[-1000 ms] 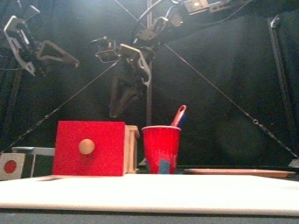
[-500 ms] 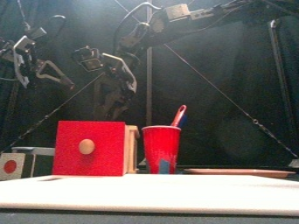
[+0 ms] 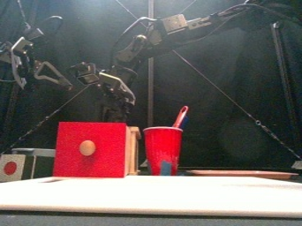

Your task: Grab cookie cutter from open drawer and place onto cutting board

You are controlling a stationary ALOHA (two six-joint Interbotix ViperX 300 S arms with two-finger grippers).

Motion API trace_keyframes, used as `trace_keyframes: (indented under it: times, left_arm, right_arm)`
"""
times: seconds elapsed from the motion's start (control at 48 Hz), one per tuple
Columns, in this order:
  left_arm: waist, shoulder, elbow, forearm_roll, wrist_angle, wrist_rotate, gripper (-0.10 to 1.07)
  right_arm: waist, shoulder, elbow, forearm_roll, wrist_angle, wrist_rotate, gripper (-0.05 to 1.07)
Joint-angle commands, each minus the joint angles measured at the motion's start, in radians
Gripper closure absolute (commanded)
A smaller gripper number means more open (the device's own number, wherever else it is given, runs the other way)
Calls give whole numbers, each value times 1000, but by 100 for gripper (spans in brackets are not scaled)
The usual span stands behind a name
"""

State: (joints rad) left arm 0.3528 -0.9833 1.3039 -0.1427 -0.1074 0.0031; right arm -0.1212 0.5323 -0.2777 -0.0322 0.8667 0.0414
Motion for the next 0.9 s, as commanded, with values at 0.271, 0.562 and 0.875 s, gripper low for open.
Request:
trace_keyframes:
  times: [0.271,0.562,0.875]
  left_arm:
    - [14,3,-5,2,-9,2,98]
    - [14,3,9,5,-18,3,98]
    - [-23,5,17,77,-132,2,98]
  right_arm:
    - [15,-253,-28,5,77,15,58]
    - [67,-471,247,2,198,77,58]
    - [129,-736,859,-61,-103,341,59]
